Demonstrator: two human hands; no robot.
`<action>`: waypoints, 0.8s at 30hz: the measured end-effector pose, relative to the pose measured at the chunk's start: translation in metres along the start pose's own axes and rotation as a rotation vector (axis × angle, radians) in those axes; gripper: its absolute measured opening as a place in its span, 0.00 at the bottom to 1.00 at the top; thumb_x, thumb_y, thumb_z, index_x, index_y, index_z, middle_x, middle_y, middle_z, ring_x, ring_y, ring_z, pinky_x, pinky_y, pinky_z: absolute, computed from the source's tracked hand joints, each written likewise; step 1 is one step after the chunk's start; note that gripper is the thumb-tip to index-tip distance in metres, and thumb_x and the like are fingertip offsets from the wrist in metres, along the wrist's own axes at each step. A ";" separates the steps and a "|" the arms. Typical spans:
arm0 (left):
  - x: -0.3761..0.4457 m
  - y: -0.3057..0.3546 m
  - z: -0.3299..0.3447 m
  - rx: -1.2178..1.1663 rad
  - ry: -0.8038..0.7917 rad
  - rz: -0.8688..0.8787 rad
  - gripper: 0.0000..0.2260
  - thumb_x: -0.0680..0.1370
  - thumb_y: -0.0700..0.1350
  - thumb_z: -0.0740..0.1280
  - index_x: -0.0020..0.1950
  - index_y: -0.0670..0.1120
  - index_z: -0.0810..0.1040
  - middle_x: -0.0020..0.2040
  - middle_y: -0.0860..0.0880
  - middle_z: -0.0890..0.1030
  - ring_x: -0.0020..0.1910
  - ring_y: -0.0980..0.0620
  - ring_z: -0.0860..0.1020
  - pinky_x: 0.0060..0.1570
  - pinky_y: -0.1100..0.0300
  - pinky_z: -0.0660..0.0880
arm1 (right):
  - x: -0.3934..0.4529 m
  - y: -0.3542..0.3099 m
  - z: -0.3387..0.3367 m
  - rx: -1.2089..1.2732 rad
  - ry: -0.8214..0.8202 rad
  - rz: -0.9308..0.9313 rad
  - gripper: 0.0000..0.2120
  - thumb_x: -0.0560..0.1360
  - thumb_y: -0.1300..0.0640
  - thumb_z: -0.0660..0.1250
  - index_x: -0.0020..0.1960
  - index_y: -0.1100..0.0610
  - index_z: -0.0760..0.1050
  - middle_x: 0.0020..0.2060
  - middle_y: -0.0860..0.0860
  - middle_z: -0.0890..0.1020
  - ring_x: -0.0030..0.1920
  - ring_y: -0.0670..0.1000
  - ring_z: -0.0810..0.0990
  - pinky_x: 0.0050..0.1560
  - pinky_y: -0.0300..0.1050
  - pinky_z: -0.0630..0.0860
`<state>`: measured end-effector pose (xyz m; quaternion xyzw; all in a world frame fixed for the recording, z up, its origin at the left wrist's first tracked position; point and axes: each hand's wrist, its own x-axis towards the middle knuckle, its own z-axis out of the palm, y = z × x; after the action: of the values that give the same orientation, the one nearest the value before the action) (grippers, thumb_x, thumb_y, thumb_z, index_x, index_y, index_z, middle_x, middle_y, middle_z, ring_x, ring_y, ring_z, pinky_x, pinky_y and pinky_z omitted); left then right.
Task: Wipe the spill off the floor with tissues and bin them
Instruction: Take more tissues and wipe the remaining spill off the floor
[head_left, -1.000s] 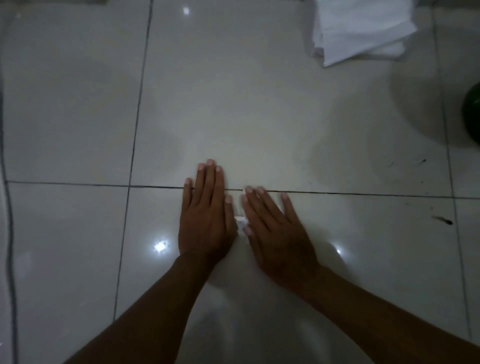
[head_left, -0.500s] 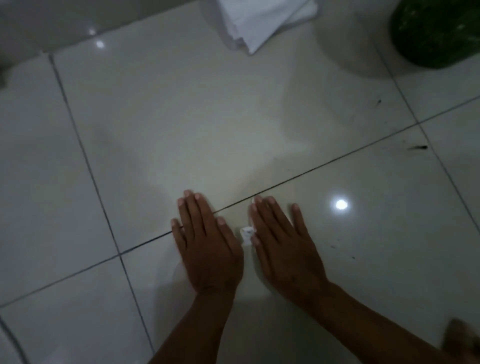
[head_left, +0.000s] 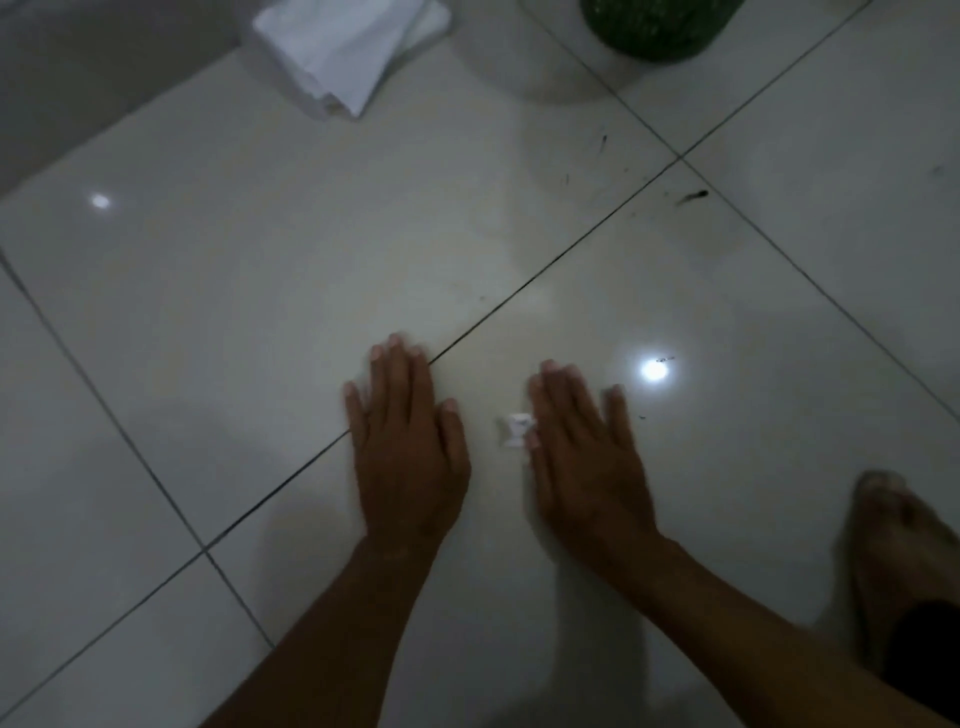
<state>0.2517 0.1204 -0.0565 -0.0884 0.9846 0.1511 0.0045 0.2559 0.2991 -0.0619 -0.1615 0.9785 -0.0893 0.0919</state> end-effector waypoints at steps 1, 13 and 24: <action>0.006 0.003 0.001 -0.006 -0.030 0.083 0.27 0.82 0.48 0.55 0.79 0.40 0.57 0.80 0.42 0.54 0.80 0.45 0.50 0.77 0.42 0.49 | 0.002 0.011 -0.003 0.022 0.033 0.108 0.26 0.83 0.51 0.47 0.79 0.59 0.55 0.79 0.55 0.55 0.80 0.54 0.51 0.78 0.63 0.50; 0.018 0.004 0.013 0.010 -0.034 0.220 0.26 0.82 0.49 0.53 0.78 0.40 0.57 0.80 0.42 0.55 0.80 0.46 0.52 0.78 0.44 0.51 | -0.003 0.015 -0.003 0.031 0.064 0.048 0.25 0.83 0.53 0.48 0.78 0.60 0.56 0.78 0.56 0.57 0.79 0.55 0.53 0.77 0.63 0.53; 0.018 0.005 0.012 -0.014 -0.034 0.209 0.27 0.81 0.49 0.53 0.78 0.40 0.59 0.80 0.42 0.57 0.80 0.46 0.53 0.78 0.43 0.52 | 0.021 0.003 -0.001 0.051 0.024 -0.085 0.26 0.83 0.53 0.51 0.79 0.61 0.54 0.79 0.57 0.55 0.80 0.55 0.51 0.77 0.62 0.53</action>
<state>0.2333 0.1259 -0.0675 0.0172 0.9871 0.1588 0.0051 0.2355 0.2948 -0.0642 -0.1992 0.9693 -0.1199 0.0803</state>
